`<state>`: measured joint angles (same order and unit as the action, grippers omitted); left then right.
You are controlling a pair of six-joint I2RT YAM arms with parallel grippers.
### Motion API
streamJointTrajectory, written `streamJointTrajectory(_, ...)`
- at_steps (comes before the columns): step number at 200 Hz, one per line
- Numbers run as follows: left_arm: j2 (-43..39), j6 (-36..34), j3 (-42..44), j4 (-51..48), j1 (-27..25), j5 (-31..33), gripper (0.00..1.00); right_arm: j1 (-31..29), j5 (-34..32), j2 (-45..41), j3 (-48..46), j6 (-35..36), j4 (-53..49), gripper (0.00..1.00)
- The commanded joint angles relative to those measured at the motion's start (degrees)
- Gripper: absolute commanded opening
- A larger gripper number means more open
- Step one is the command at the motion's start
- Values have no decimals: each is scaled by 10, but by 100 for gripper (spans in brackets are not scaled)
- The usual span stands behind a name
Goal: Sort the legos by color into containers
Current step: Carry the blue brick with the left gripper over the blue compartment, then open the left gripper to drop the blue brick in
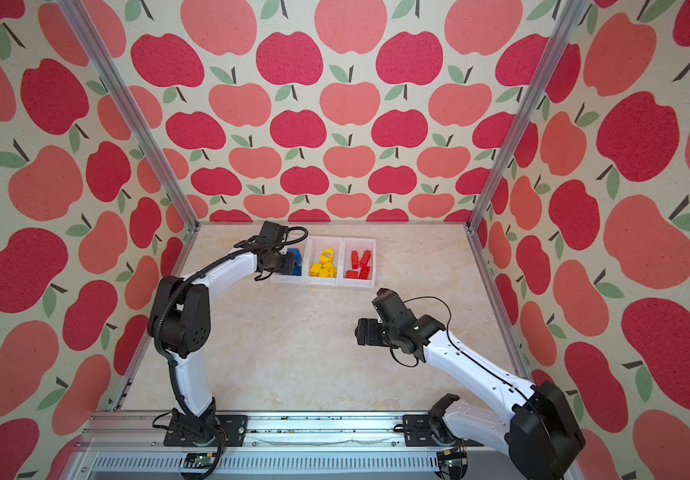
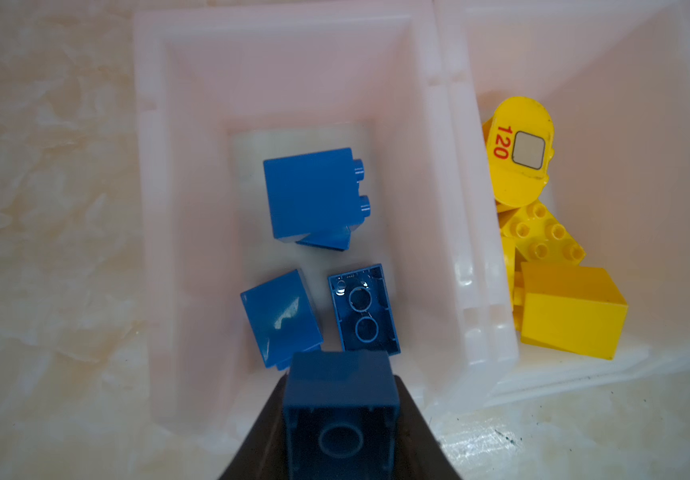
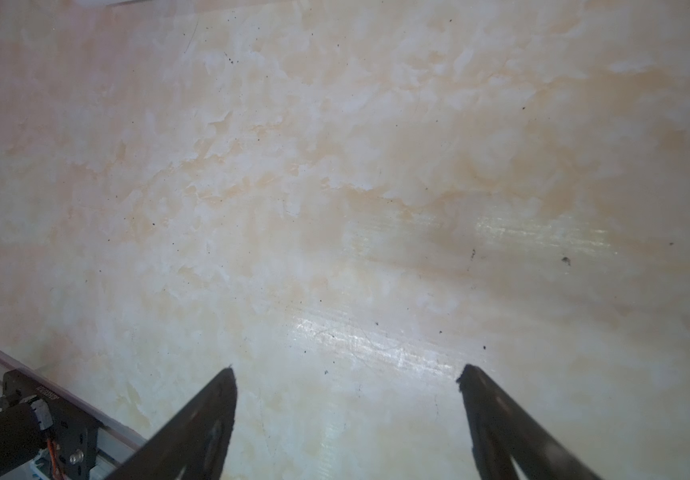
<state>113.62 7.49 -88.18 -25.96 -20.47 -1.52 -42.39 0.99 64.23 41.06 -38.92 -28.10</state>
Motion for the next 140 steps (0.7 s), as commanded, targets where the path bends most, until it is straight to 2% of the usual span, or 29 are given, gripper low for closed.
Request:
streamJointTrajectory(1, 18, -19, -33, 12, 3, 1, 31, -3, 4, 2, 9, -8, -2, 87)
streamJointTrajectory(16, 27, -20, -41, 9, 3, 1, 35, -3, 3, 3, 10, -7, -3, 87)
streamJointTrajectory(65, 34, -23, -45, 11, 2, 16, 56, -3, 4, 6, 13, -8, -4, 87)
streamJointTrajectory(140, -11, -23, -21, 29, -11, 28, 64, -3, -1, 7, 22, -2, -11, 87)
